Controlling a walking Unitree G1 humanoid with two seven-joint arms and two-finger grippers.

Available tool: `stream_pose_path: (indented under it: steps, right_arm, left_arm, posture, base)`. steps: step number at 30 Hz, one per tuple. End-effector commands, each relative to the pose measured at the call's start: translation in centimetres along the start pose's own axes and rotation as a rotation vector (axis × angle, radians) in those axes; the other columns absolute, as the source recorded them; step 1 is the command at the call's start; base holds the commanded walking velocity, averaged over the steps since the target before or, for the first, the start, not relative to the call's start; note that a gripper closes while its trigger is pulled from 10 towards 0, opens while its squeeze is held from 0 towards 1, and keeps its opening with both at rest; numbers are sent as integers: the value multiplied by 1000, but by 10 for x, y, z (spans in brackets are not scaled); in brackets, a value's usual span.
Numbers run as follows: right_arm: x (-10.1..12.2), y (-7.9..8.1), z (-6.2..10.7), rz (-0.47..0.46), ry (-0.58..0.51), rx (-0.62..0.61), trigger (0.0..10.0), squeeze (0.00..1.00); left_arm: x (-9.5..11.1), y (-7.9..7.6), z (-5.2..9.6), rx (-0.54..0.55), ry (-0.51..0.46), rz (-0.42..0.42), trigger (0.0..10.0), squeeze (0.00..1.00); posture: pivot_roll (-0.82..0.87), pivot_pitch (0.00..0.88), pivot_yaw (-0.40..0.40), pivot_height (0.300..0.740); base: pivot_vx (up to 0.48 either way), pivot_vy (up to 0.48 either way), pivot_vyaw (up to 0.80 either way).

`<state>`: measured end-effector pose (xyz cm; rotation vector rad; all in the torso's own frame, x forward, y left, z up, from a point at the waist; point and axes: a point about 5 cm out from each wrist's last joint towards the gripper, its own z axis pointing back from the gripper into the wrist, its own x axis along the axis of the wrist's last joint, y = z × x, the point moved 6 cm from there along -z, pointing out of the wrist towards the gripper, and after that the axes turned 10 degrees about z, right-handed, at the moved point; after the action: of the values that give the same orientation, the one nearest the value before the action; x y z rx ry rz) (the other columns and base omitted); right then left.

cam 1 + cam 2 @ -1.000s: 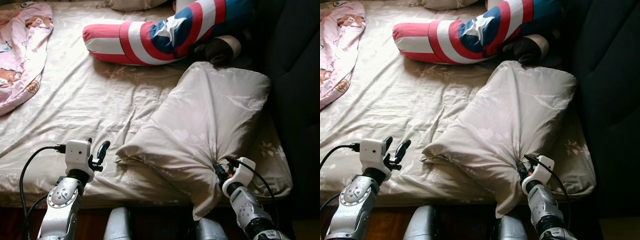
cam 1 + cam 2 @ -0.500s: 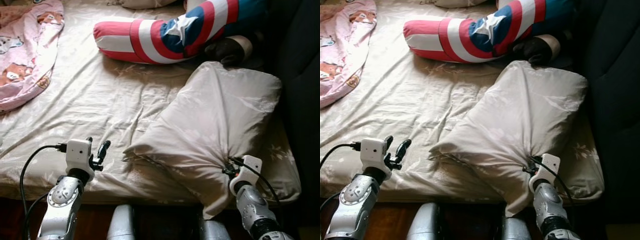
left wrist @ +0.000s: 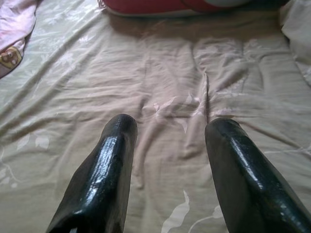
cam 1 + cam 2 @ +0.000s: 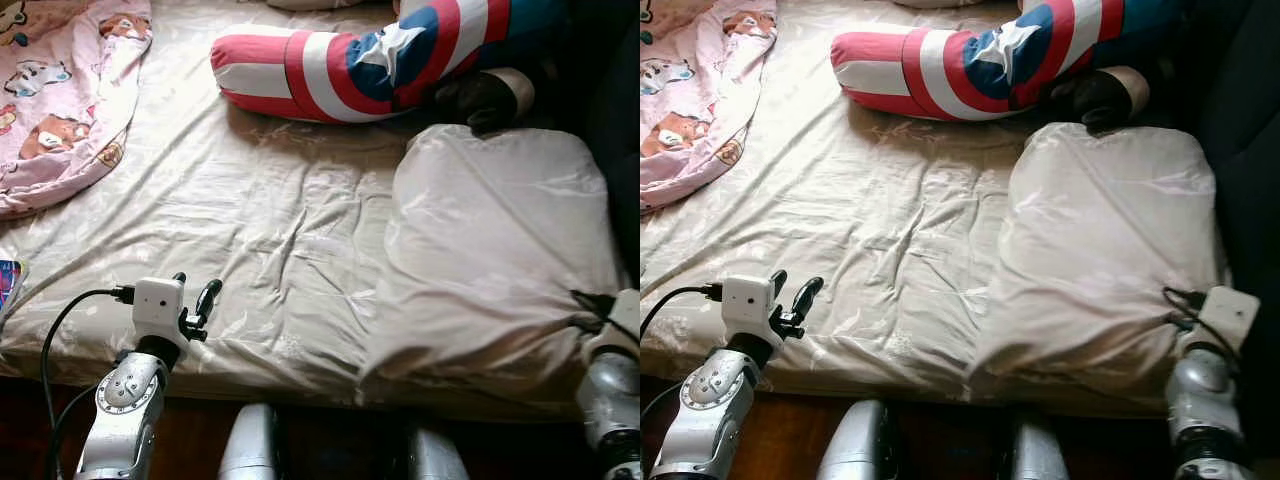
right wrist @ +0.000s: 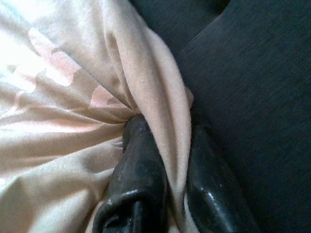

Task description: Clean up the room

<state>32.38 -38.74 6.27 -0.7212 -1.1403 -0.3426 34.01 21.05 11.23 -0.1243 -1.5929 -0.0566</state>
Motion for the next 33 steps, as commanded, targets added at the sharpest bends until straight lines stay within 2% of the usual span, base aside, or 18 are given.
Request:
stream_pose_path:
  steps: [1,9,12,13,15,16,21,22,23,24,29,30,31,32,33]
  right_arm:
    - [14,-56,-9,-23,-23,-181,0,0]
    - [12,-74,-10,13,-7,-240,0,0]
    - [13,-75,-10,28,-9,-241,0,0]
    - [12,-71,-10,32,-3,-223,0,0]
    - [9,-65,-10,37,7,-199,6118,0]
    - [7,-60,-9,41,13,-183,10000,0]
    - [8,-59,-10,22,2,-178,10000,0]
    - [9,-59,-10,14,-6,-176,10000,639]
    - [9,-59,-10,14,-6,-176,10000,639]
    - [11,-59,-10,11,-14,-175,10000,1000]
    - [29,-61,-11,14,-93,-170,10000,1000]
    - [34,-59,-11,12,-114,-161,10000,1000]
    - [46,-52,-9,59,-176,-128,10000,1000]
    - [50,-48,-8,76,-198,-115,10000,600]
    - [50,-48,-8,76,-198,-115,10000,600]
  left_arm:
    - [-8,2,3,8,22,-1,10000,0]
    - [-7,2,2,3,21,-4,10000,0]
    - [-7,2,1,1,21,-5,10000,0]
    - [-7,2,1,-1,23,-5,10000,0]
    - [-7,2,0,-2,25,-5,10000,0]
    - [-8,1,0,-1,27,-6,10000,0]
    - [-9,-1,1,-4,28,-4,10000,0]
    - [-9,0,1,-4,28,-4,10000,0]
    - [-9,0,1,-4,28,-4,10000,0]
    - [-9,0,1,-2,27,-3,10000,0]
    - [-8,1,2,0,24,0,10000,0]
    - [-8,1,1,0,24,0,10000,0]
    - [-8,1,1,0,24,2,10000,0]
    - [-8,1,1,0,25,2,10000,0]
    - [-8,1,1,0,25,2,10000,0]
  posture:
    - [44,204,4,632]
    - [49,209,12,632]
    - [46,213,15,632]
    - [43,216,15,632]
    - [43,218,15,632]
    - [45,220,16,632]
    - [47,226,15,632]
    - [45,229,14,632]
    - [45,229,14,632]
    - [45,231,14,632]
    - [42,236,11,632]
    - [42,236,11,632]
    - [39,240,10,632]
    - [39,240,10,632]
    - [39,240,10,632]
  base:
    - [0,0,0]
    - [0,0,0]
    - [0,0,0]
    - [0,0,0]
    - [0,0,0]
    - [0,0,0]
    - [0,0,0]
    - [0,0,0]
    - [0,0,0]
    - [0,0,0]
    - [0,0,0]
    - [0,0,0]
    - [0,0,0]
    - [0,0,0]
    - [0,0,0]
